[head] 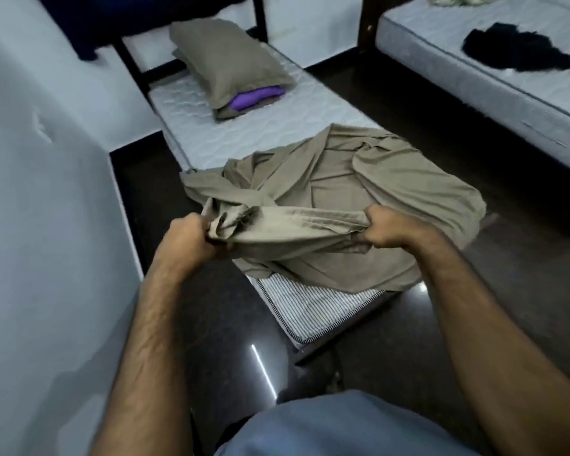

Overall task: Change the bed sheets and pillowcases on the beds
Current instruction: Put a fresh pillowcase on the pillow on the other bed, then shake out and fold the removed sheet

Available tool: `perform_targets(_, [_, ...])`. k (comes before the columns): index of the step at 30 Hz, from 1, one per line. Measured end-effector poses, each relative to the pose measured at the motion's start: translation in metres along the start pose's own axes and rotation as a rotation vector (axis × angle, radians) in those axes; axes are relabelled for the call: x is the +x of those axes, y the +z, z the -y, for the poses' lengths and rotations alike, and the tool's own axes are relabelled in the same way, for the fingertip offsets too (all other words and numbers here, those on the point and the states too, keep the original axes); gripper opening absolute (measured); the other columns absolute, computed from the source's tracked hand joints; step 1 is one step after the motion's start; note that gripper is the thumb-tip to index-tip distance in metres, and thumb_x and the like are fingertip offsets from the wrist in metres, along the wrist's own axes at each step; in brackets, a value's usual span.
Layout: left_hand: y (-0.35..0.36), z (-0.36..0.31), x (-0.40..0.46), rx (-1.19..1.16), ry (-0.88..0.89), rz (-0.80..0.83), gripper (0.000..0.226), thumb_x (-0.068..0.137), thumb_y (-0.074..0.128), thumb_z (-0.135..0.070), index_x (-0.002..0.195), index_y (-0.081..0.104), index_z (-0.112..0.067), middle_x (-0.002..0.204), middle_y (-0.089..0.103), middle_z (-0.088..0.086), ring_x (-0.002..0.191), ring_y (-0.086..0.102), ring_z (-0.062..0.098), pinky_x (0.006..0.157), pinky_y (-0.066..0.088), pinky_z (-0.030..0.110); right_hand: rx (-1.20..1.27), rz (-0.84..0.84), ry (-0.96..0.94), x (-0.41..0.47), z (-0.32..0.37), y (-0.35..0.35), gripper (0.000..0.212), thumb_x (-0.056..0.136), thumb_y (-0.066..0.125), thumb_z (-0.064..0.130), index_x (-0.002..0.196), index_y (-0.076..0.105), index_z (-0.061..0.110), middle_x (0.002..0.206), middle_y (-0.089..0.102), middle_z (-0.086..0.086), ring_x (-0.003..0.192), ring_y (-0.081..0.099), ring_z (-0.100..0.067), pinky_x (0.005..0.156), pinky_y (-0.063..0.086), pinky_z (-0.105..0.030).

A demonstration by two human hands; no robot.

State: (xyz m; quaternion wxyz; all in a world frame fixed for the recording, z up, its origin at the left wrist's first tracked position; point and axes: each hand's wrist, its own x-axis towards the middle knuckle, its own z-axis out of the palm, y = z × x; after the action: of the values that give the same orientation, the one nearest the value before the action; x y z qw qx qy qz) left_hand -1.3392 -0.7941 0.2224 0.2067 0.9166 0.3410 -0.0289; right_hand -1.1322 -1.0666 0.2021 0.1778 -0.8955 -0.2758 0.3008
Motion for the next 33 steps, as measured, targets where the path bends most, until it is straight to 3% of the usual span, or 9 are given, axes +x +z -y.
perform_targets(5, [0.011, -0.012, -0.061, -0.033, -0.009, -0.236, 0.004, 0.088, 0.071, -0.02, 0.088, 0.074, -0.02, 0.07, 0.055, -0.006, 0.082, 0.066, 0.03, 0.065, 0.04, 0.034, -0.066, 0.051, -0.103, -0.031, -0.002, -0.003, 0.017, 0.088, 0.069, 0.023, 0.08, 0.057, 0.016, 0.066, 0.061, 0.003, 0.056, 0.055, -0.009, 0.043, 0.038, -0.018])
perform_targets(10, [0.055, -0.025, -0.138, -0.369, -0.041, -0.476, 0.027, 0.09, 0.061, -0.013, 0.114, 0.07, -0.02, 0.106, 0.069, -0.001, 0.099, 0.064, 0.015, 0.087, 0.05, 0.025, -0.031, 0.237, -0.245, -0.076, -0.022, 0.009, 0.015, 0.091, 0.072, 0.03, 0.093, 0.07, 0.015, 0.057, 0.062, 0.007, 0.042, 0.05, -0.003, 0.044, 0.04, -0.017])
perform_targets(12, [0.082, -0.041, -0.176, -0.597, -0.153, -0.517, 0.035, 0.093, 0.055, -0.011, 0.124, 0.067, -0.02, 0.111, 0.068, -0.009, 0.1, 0.058, 0.0, 0.085, 0.043, 0.009, -0.055, 0.265, -0.302, -0.096, -0.033, 0.02, 0.011, 0.093, 0.069, 0.021, 0.085, 0.071, 0.014, 0.057, 0.065, 0.008, 0.048, 0.057, -0.002, 0.05, 0.046, -0.017])
perform_targets(15, [0.118, -0.067, -0.21, -0.792, -0.353, -0.469, 0.034, 0.092, 0.052, -0.035, 0.116, 0.067, -0.017, 0.111, 0.074, 0.005, 0.105, 0.066, 0.02, 0.089, 0.052, 0.03, -0.131, 0.112, -0.39, -0.112, -0.058, 0.027, 0.007, 0.089, 0.063, 0.008, 0.088, 0.07, 0.009, 0.082, 0.073, -0.001, 0.08, 0.069, -0.015, 0.075, 0.055, -0.031])
perform_targets(20, [0.139, -0.13, -0.241, -1.165, -0.403, -0.54, 0.017, 0.1, 0.058, -0.024, 0.109, 0.07, -0.014, 0.092, 0.071, -0.007, 0.094, 0.065, 0.009, 0.07, 0.048, 0.011, 0.377, 0.014, -0.397, -0.133, -0.095, 0.019, 0.03, 0.079, 0.044, -0.007, 0.095, 0.067, 0.005, 0.086, 0.069, -0.015, 0.084, 0.063, -0.017, 0.078, 0.051, -0.037])
perform_targets(23, [0.142, -0.171, -0.259, -1.28, -0.268, -0.476, 0.02, 0.1, 0.061, -0.032, 0.114, 0.07, -0.021, 0.095, 0.076, -0.011, 0.097, 0.069, 0.0, 0.077, 0.052, 0.013, 0.659, 0.024, -0.406, -0.149, -0.11, -0.001, 0.035, 0.089, 0.048, -0.015, 0.102, 0.07, 0.009, 0.085, 0.072, 0.003, 0.077, 0.064, -0.005, 0.07, 0.05, -0.019])
perform_targets(26, [0.152, -0.185, -0.261, -0.995, -0.073, -0.225, 0.061, 0.073, 0.079, -0.057, 0.12, 0.069, -0.018, 0.111, 0.075, -0.011, 0.11, 0.067, 0.001, 0.094, 0.052, 0.021, 0.844, 0.137, -0.442, -0.163, -0.137, -0.029, 0.027, 0.094, 0.059, -0.005, 0.114, 0.07, 0.008, 0.105, 0.075, -0.004, 0.098, 0.069, -0.012, 0.089, 0.055, -0.025])
perform_targets(31, [0.18, -0.264, -0.256, -0.845, 0.056, 0.061, 0.112, 0.046, 0.101, -0.049, 0.14, 0.05, -0.02, 0.138, 0.062, -0.005, 0.13, 0.057, 0.01, 0.116, 0.04, 0.041, 0.88, 0.513, -0.361, -0.168, -0.198, -0.085, 0.014, 0.094, 0.058, -0.002, 0.097, 0.069, 0.007, 0.081, 0.077, -0.001, 0.075, 0.073, -0.009, 0.069, 0.058, -0.023])
perform_targets(33, [0.204, -0.323, -0.251, -0.854, 0.083, 0.028, 0.11, 0.049, 0.103, -0.03, 0.142, 0.045, -0.017, 0.135, 0.062, -0.009, 0.128, 0.055, -0.001, 0.114, 0.04, 0.028, 0.833, 0.591, -0.37, -0.165, -0.215, -0.096, 0.012, 0.092, 0.062, 0.001, 0.097, 0.072, 0.006, 0.088, 0.077, -0.005, 0.083, 0.073, -0.014, 0.077, 0.059, -0.027])
